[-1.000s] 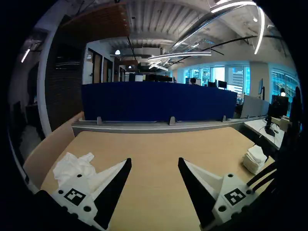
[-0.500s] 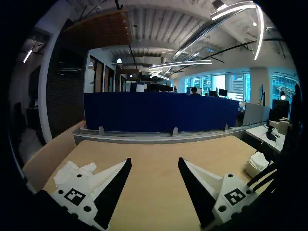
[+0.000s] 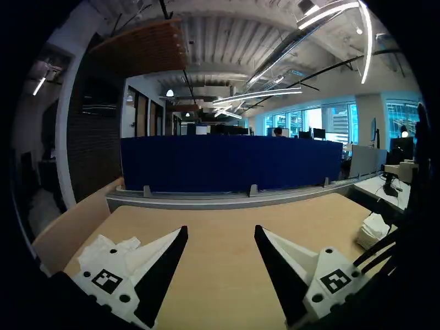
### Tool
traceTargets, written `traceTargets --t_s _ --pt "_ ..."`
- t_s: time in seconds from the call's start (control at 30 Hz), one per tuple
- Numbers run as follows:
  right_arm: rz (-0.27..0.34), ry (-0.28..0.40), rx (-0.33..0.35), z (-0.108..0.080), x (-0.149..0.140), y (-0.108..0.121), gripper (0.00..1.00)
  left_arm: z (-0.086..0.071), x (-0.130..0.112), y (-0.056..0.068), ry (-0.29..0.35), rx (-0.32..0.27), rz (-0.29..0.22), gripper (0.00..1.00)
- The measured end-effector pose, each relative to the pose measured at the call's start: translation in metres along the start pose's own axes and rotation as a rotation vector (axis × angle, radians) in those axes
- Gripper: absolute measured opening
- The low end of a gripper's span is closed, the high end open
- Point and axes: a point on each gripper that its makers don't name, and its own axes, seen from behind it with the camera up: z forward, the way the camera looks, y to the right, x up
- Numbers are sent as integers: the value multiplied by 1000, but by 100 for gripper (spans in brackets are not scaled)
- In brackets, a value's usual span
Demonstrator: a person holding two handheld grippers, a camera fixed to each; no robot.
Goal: Fold towel
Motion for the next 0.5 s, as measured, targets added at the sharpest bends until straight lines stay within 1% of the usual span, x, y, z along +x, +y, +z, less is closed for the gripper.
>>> traceTargets --t_s 0.1,0.5 --pt "-7 -16 2 0 -3 -3 100 2 -3 -2 12 4 6 90" --pt "-33 -32 -12 1 -8 -12 100 7 -18 -15 66 32 28 89"
